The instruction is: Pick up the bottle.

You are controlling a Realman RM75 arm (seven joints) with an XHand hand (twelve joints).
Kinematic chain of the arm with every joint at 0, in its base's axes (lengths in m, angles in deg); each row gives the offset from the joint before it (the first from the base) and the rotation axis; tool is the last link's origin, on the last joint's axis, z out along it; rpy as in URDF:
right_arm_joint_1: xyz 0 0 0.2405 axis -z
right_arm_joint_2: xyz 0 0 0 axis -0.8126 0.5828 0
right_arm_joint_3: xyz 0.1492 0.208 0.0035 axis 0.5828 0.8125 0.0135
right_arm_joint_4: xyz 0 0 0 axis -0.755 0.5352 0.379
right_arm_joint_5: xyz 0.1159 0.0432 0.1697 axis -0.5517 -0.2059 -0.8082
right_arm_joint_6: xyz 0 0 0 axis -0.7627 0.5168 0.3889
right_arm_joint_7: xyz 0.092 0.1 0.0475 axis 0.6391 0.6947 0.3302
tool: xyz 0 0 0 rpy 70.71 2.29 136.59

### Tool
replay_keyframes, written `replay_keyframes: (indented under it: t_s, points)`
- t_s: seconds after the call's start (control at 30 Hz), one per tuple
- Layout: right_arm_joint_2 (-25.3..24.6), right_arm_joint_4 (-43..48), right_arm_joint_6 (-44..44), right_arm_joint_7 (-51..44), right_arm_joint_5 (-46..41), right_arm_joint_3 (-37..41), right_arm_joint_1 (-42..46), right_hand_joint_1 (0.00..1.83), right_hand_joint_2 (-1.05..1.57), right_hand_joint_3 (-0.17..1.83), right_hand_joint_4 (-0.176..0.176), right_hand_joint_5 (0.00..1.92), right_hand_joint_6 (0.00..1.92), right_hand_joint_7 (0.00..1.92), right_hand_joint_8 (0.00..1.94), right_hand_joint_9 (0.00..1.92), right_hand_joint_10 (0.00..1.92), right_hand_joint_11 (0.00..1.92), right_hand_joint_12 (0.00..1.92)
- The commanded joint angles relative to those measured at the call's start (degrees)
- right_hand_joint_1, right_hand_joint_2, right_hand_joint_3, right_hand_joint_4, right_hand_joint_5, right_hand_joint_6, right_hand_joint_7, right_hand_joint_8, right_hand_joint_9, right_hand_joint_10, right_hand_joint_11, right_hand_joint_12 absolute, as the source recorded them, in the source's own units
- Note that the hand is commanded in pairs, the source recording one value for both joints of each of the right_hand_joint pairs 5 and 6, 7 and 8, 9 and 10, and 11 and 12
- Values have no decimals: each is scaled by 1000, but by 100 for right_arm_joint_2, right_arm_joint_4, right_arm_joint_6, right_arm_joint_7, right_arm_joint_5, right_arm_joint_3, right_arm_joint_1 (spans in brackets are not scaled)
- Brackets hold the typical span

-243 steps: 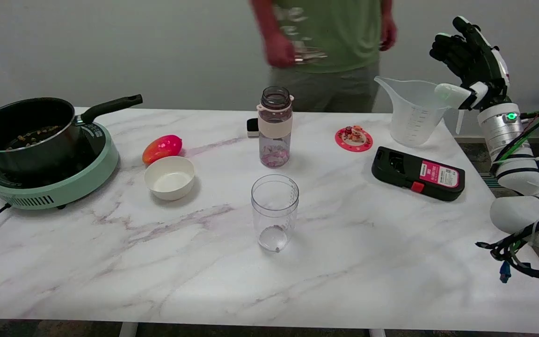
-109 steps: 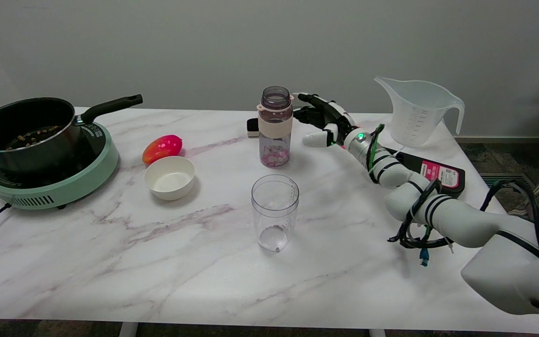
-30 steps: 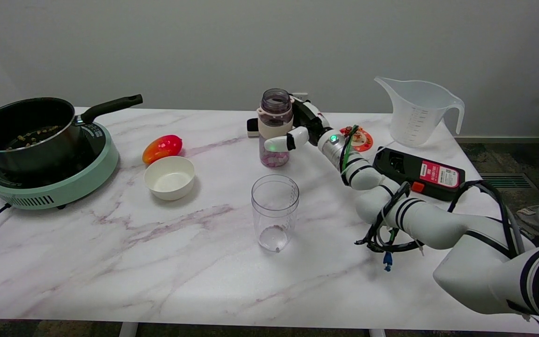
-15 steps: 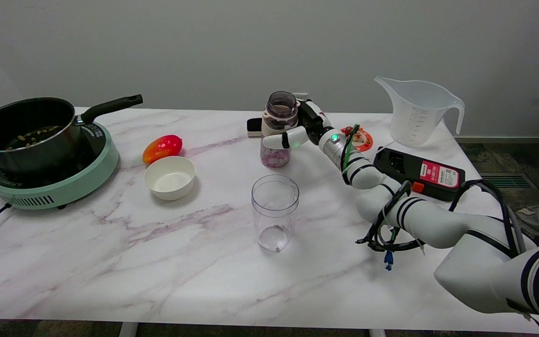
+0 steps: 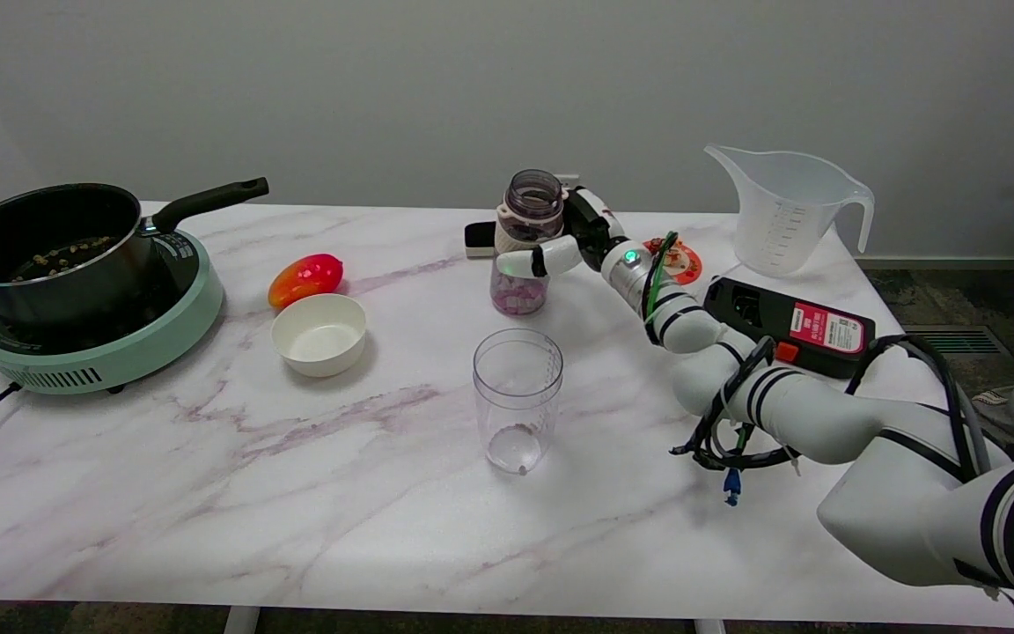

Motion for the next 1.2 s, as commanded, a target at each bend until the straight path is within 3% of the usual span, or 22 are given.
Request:
replay_keyframes:
  t_s: [0.03, 0.73, 1.2]
  points:
    - [33, 8, -52, -15, -1, 64, -82, 1459, 226, 878, 0, 935, 935, 1111, 1111, 1015, 1015, 743, 743]
    - [400, 694, -11, -670, 55, 407, -59, 1446, 253, 880, 0, 961, 961, 1155, 1155, 1037, 1037, 766, 766]
    - [1360, 3292, -874, -2180, 55, 2053, 1467, 1460, 296, 917, 0, 1001, 1001, 1191, 1191, 1070, 1070, 809, 809]
